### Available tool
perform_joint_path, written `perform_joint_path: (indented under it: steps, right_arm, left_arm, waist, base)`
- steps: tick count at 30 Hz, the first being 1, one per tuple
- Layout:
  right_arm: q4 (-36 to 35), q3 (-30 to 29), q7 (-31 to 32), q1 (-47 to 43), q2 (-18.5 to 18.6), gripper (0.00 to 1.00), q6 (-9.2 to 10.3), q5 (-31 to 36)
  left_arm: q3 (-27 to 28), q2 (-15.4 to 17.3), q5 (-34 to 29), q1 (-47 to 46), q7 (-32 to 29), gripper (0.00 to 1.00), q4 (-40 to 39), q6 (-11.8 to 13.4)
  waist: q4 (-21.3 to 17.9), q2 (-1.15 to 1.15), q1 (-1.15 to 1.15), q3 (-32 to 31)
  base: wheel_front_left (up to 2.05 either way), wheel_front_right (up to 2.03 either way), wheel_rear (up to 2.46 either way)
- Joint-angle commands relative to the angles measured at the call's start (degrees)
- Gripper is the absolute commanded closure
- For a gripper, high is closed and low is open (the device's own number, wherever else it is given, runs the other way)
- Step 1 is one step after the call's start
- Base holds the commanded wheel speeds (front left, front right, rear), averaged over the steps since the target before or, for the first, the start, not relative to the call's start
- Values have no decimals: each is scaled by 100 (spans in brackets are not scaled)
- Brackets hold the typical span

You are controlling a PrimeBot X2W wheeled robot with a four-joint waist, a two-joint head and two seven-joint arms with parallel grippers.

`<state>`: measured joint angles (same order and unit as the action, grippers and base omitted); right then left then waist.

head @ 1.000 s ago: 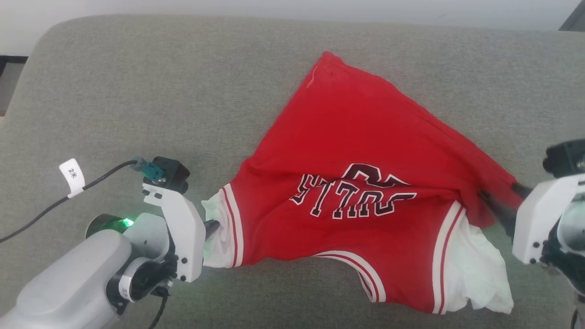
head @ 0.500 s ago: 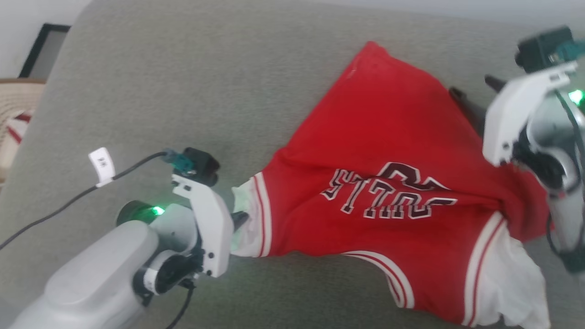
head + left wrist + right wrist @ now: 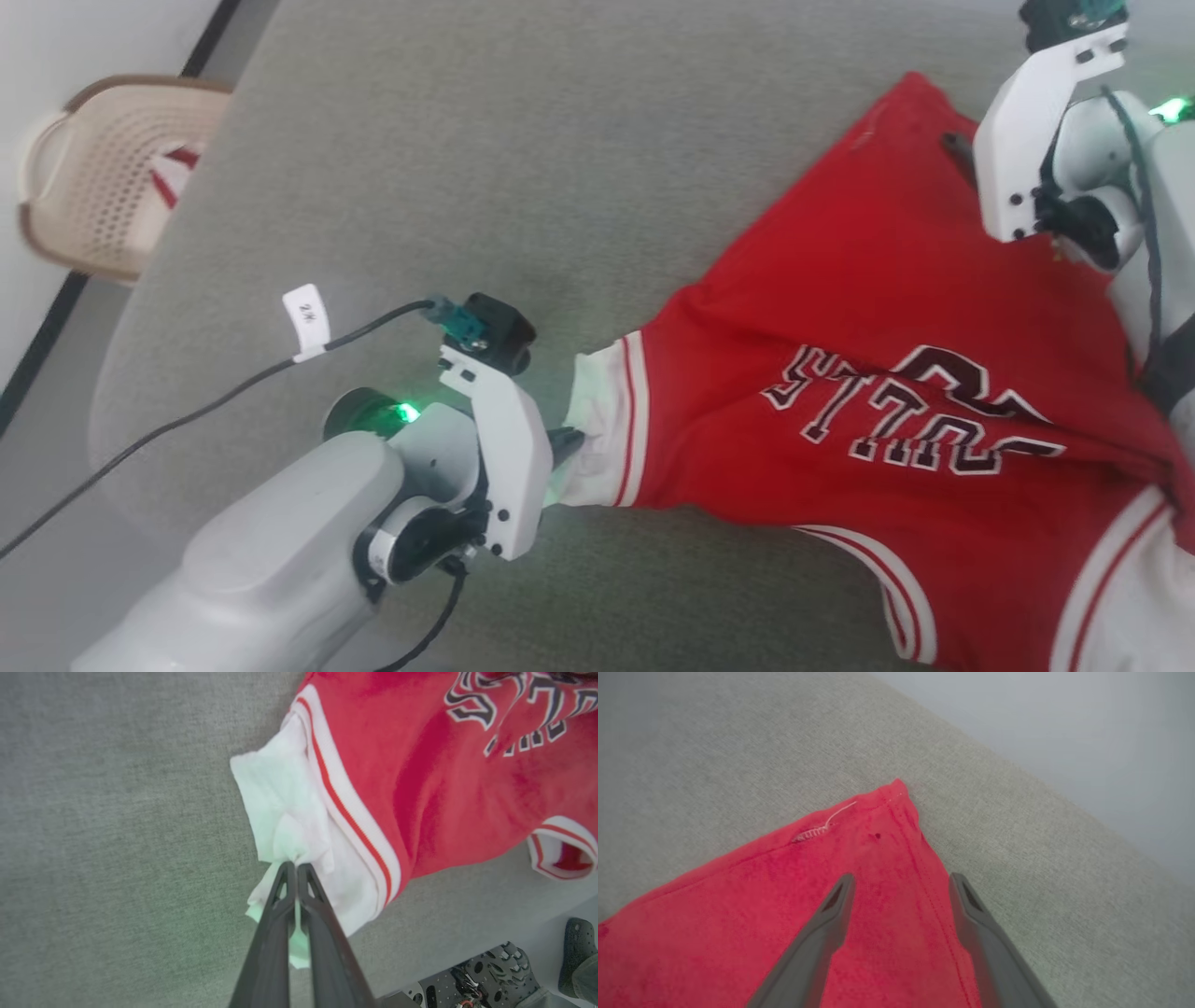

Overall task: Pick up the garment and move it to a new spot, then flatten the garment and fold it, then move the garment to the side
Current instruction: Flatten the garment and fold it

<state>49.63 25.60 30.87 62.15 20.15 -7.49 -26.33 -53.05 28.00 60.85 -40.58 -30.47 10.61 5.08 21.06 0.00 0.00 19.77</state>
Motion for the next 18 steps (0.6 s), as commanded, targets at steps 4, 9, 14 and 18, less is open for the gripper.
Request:
perform_joint_path:
  steps: [4,9,14,18]
  right_arm:
    - [696,225,-20,368,54,0,-1,5]
    - [1265,510,-41,638,71,0,-1,25]
    - [1665,825,74,733,135,0,0,41]
    - [2044,983,471,603,158,0,-1,-104]
  left_arm:
    - [-63,-206,-22,-158,68,100,199,-162]
    - [-128,-423,-31,-240,129,100,423,-332]
    - [-151,-564,-15,-315,190,100,602,-449]
    - [-160,-633,6,-363,230,100,747,-531]
  waist:
    - [311,0,0,148]
    - [505,0,0,267]
    - [608,0,0,376]
    - [651,0,0,403]
  base:
    - [0,0,0]
    - [0,0,0]
    - [0,0,0]
    - [0,0,0]
